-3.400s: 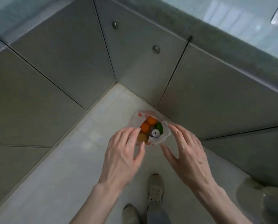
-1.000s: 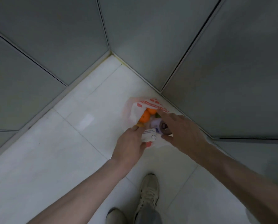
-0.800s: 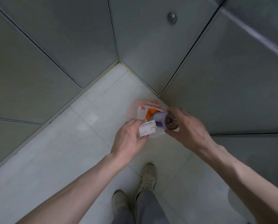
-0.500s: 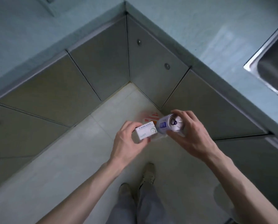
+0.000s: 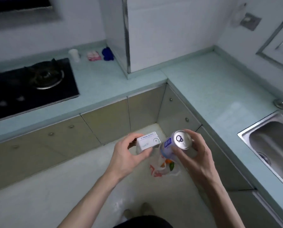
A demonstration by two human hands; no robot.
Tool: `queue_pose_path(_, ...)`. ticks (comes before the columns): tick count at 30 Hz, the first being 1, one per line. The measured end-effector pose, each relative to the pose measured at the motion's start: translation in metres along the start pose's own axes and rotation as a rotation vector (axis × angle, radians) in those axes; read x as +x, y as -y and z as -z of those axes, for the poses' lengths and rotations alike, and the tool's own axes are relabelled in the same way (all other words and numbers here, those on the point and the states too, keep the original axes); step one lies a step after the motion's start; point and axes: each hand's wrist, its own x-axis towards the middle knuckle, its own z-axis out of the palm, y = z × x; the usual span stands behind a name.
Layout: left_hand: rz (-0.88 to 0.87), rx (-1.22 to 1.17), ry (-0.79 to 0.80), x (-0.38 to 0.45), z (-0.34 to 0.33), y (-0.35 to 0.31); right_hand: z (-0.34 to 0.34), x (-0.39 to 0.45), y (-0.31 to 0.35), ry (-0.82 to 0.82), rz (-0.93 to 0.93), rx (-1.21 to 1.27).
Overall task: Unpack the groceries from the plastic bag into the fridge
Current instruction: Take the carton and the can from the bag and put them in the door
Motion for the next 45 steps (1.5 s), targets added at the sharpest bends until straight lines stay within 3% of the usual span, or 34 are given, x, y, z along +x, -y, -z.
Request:
queue_pose_path(11,0.074,-0.182,-0.468,-0.062,0.055,-0.065,-0.038,0.021,0.084,0.333,0.294,0.237)
queue_pose_path(23,0.089,-0.217,-0.956,-0.179,0.133,-0.110,-0.135,-0.009,0.177,0.763,0.396,0.361)
queue_pose_path(36,0.103,-0.096,-1.332,-0.393,0.221,-0.123,-0.262,-0.183,0.256,1.123,0.578,0.410)
queue_pose_path(45,0.089,-0.029,-1.495,-0.539,0.275,-0.119,-0.336,-0.319,0.303,1.265,0.638,0.488)
